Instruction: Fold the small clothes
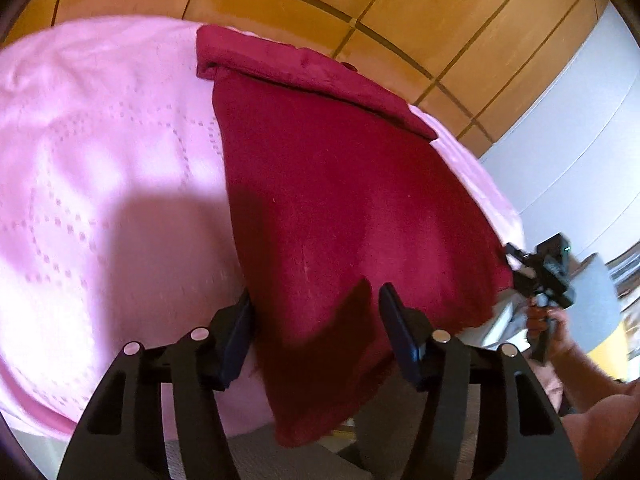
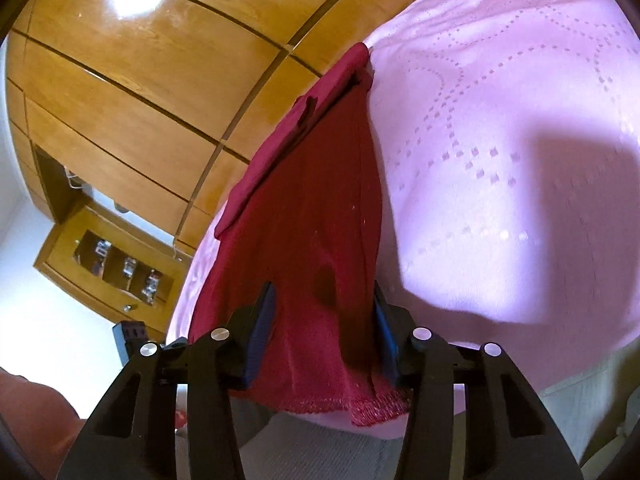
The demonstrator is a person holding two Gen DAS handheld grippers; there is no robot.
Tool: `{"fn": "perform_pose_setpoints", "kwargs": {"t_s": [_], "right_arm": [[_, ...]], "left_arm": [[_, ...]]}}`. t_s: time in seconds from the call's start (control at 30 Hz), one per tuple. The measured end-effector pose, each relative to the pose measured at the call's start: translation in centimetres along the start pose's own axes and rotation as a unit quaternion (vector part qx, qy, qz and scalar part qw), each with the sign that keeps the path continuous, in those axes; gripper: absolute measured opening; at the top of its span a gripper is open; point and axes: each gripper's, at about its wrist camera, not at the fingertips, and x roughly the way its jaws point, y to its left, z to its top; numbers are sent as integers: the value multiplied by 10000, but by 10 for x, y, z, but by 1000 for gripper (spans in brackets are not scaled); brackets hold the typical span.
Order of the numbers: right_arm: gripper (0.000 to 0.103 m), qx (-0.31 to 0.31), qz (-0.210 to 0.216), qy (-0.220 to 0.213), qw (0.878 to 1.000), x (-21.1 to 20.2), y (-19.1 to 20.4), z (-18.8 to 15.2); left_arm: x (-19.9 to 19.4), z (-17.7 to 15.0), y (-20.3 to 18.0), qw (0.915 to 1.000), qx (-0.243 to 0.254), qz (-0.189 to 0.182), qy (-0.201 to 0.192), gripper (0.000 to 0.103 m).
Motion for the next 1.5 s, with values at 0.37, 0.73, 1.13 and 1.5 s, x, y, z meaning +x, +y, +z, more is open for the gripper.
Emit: {"fn": "perform_pose_setpoints", "kwargs": {"t_s": [0.37,0.73,1.13,1.5], "right_arm": [[34,406,69,70,9991,-1,-11,-4],[28,397,-125,223,9989,4,-6,-2],[9,368,68,-62,9993,-8,10,-2],[9,159,935,-370,9948,-31,48,-5]], "left_arm": [[4,-8,3,9990,-189,-388,111,61],[19,-15,-7,9967,-77,-633,496,21],[-12,1,-21,9987,121,-495,-60,5],[-59,11,-25,9930,23,-899,-772,5]]}}
